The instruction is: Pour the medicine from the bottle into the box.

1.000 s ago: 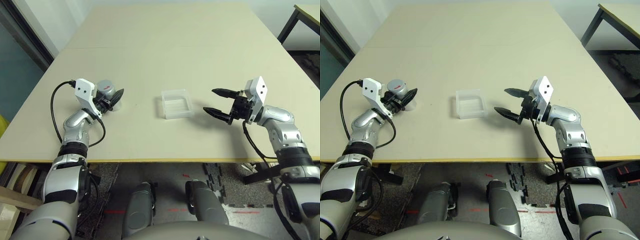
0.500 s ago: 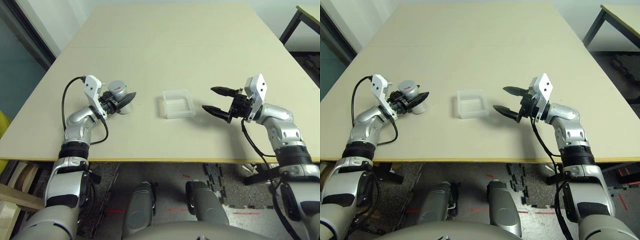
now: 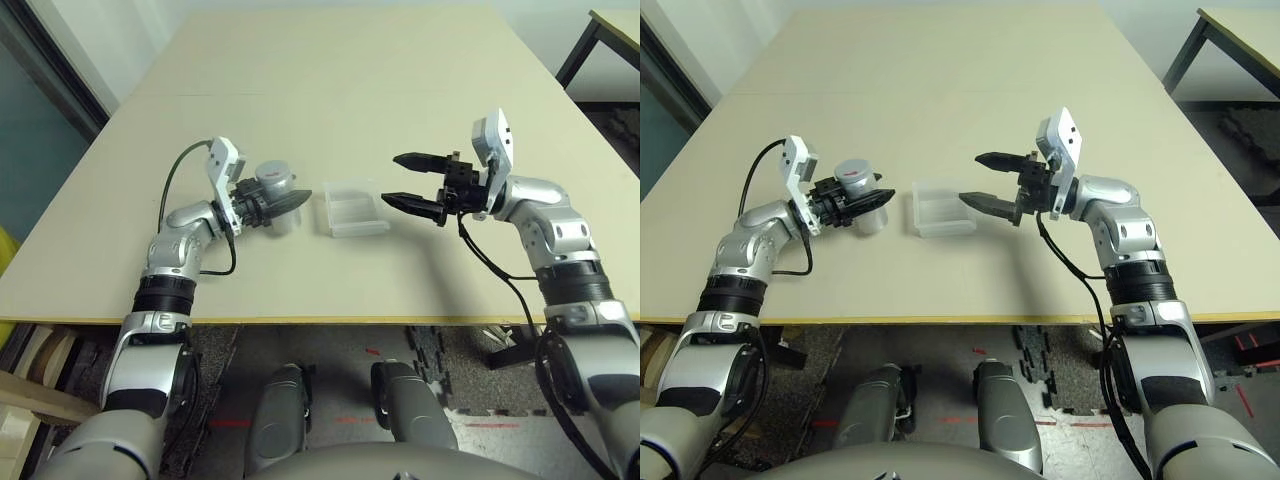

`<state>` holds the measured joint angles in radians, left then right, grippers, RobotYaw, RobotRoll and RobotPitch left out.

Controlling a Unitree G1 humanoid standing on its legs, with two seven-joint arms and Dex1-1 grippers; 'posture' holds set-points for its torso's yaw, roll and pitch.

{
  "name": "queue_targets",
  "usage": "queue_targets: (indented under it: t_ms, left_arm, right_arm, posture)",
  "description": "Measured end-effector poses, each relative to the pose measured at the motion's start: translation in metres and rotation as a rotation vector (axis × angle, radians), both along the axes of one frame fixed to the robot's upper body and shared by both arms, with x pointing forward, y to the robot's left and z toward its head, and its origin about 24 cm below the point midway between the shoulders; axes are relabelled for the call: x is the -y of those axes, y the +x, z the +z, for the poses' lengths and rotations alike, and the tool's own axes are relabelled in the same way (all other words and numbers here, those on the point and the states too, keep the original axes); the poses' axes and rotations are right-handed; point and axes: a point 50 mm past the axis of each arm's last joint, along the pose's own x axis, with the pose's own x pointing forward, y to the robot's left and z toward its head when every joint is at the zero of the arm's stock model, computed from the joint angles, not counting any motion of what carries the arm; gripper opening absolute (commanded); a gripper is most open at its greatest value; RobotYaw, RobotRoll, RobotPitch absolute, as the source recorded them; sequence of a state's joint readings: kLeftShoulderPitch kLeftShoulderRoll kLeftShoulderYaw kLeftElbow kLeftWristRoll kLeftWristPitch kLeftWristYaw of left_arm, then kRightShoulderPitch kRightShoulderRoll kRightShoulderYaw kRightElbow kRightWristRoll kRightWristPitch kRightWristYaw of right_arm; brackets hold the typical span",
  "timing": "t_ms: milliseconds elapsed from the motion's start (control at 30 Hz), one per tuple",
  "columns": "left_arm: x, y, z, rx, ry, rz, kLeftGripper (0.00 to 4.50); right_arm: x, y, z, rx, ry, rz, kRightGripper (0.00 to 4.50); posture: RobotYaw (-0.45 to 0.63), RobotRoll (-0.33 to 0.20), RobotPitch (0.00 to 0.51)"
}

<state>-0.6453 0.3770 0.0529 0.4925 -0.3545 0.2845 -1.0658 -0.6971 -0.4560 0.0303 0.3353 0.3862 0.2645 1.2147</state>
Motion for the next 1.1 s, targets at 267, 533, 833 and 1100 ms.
queue_targets:
  t_ms: [267,533,833,1100]
  left_arm:
    - [0.017,0.005,0.003,-0.014,-0.005,-0.058,2.68]
    - [0.029,0.009,0.002,-0.004,0.003,-0.085,2.68]
    - [0.039,0.008,0.004,0.053,0.037,-0.144,2.68]
    - [0.042,0.005,0.005,0.112,0.048,-0.179,2.68]
  right_arm:
    - [-0.016,0.0,0.008,-0.028,0.001,0.075,4.5]
    - [-0.033,0.001,0.015,-0.03,0.015,0.135,4.5]
    - [-0.054,0.007,0.016,-0.048,0.013,0.163,4.5]
    - [-0.064,0.018,0.017,-0.068,0.019,0.138,4.5]
  posture:
    - [-0.19,0.0,0.075]
    - [-0.2,0.0,0.073]
    - [-0.2,0.0,0.076]
    - [-0.2,0.0,0.08]
